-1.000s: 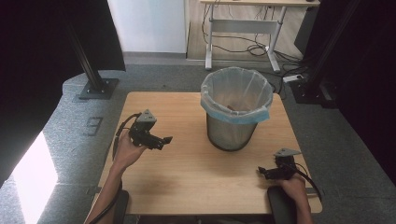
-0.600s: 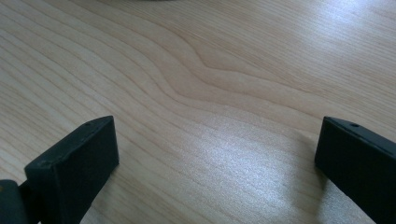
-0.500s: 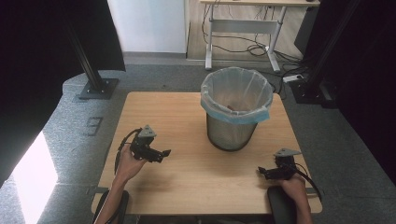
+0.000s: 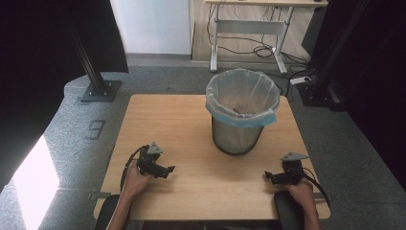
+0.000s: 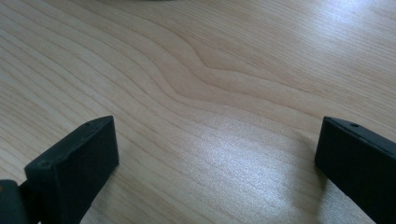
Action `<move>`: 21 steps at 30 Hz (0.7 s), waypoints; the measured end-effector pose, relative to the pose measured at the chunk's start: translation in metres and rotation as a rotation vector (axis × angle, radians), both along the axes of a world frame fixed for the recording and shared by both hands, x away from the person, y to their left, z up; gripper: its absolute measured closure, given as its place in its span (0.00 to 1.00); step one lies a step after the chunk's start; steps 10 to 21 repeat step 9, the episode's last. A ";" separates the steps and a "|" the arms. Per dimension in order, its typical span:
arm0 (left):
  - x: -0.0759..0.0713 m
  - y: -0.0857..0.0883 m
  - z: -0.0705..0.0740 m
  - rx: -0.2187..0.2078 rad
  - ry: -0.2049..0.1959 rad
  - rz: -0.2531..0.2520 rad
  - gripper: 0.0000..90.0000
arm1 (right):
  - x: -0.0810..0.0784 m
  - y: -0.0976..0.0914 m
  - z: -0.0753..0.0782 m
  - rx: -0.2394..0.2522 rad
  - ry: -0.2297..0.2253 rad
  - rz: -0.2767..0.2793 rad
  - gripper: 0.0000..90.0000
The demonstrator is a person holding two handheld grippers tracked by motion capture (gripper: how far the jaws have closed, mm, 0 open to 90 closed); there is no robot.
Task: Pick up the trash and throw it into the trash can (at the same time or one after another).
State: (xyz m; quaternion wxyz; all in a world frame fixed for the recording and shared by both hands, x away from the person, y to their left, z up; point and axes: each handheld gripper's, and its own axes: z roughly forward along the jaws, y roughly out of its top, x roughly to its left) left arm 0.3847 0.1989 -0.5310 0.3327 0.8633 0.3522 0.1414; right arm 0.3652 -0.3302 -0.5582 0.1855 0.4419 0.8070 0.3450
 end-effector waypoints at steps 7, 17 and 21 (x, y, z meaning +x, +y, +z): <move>0.000 0.000 -0.016 0.018 0.032 0.007 0.00 | 0.000 0.000 0.000 0.000 0.000 0.000 0.00; 0.000 0.001 -0.016 0.015 0.032 0.010 0.00 | 0.000 0.000 0.000 0.000 0.000 0.000 0.00; 0.000 0.001 -0.016 0.015 0.032 0.010 0.00 | 0.000 0.000 0.000 0.000 0.000 0.000 0.00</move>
